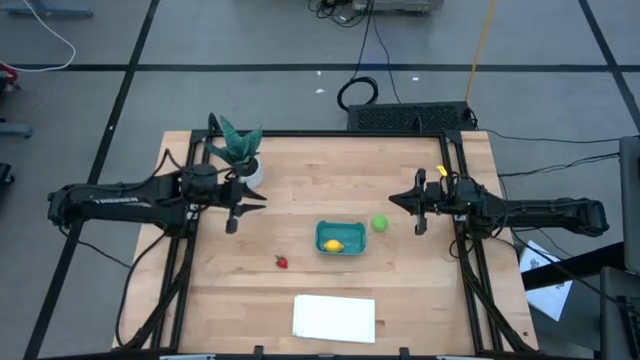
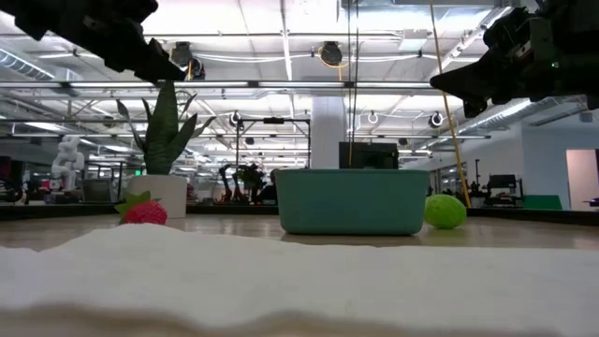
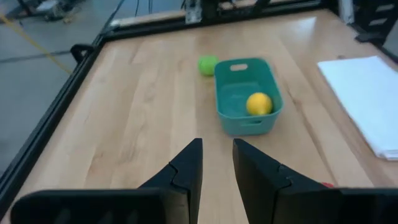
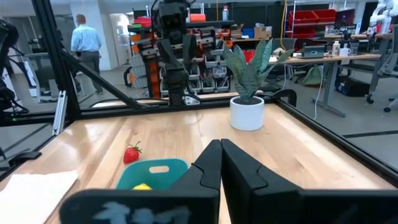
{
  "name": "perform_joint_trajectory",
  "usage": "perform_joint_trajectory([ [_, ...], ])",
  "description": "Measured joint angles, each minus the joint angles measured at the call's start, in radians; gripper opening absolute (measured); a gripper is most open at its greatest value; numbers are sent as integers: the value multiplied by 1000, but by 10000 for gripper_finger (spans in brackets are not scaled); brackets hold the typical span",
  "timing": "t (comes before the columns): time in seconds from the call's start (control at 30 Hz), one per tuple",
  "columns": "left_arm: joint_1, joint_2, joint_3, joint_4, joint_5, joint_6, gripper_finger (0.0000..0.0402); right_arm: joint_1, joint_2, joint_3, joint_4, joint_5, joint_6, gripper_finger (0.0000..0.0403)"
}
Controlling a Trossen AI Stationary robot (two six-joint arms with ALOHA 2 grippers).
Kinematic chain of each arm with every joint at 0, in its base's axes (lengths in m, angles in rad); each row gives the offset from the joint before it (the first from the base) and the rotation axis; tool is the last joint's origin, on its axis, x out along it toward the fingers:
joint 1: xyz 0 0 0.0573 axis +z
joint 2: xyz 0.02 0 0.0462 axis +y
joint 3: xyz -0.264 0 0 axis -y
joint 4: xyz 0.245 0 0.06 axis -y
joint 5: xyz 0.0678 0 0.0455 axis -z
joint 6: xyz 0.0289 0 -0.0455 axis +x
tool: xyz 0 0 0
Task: Pick and placing Produce into tupperware
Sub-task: Put the red strawberry into the blue bin
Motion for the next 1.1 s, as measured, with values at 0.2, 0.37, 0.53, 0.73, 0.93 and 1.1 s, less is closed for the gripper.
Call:
perform_joint_trajectory([
  [0.2,-37,111,100,-116,-30,0,93,0,0,0,-2,0,0,0],
  [0.37,-61,231,186,-197,-40,0,93,0,0,0,-5,0,1,0],
  [0.53,-86,325,254,-245,-36,42,93,0,1,0,-5,0,2,0],
  [0.73,-140,406,300,-260,-55,139,93,0,2,0,-34,0,4,0],
  [0.93,-147,478,333,-265,-19,103,93,0,2,0,-38,0,26,0],
  [1.1,-147,537,335,-279,55,98,93,0,2,0,-43,0,26,0],
])
